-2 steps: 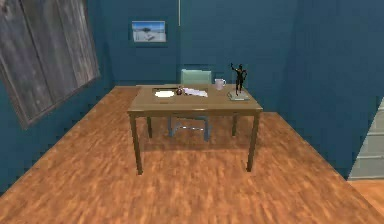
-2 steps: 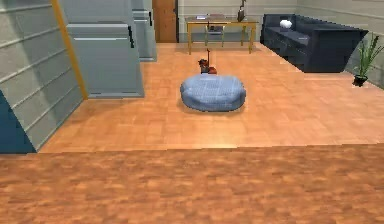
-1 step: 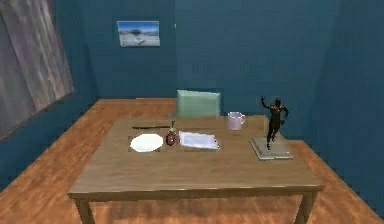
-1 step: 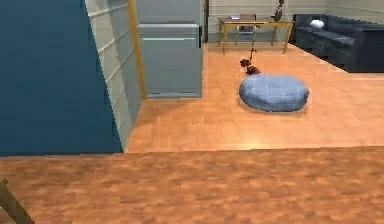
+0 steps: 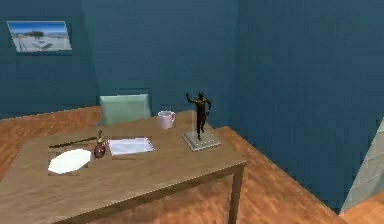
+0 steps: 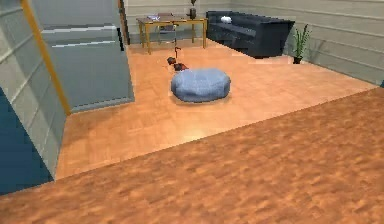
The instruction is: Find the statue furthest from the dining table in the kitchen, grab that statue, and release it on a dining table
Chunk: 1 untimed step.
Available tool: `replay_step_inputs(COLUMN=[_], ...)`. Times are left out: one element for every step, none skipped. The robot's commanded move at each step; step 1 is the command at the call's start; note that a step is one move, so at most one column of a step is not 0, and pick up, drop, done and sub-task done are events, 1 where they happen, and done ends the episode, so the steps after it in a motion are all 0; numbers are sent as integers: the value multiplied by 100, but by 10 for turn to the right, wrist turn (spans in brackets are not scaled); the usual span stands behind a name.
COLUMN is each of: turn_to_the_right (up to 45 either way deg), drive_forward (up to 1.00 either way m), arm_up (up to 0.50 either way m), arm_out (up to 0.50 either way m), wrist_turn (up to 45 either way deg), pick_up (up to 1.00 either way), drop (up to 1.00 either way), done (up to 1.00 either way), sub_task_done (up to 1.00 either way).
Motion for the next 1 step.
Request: replay_step_inputs(turn_to_the_right=[0], drive_forward=[5], arm_up=[0], arm_out=[0], wrist_turn=[0], pick_up=[0], drop=[0], done=[0], sub_task_done=[0])
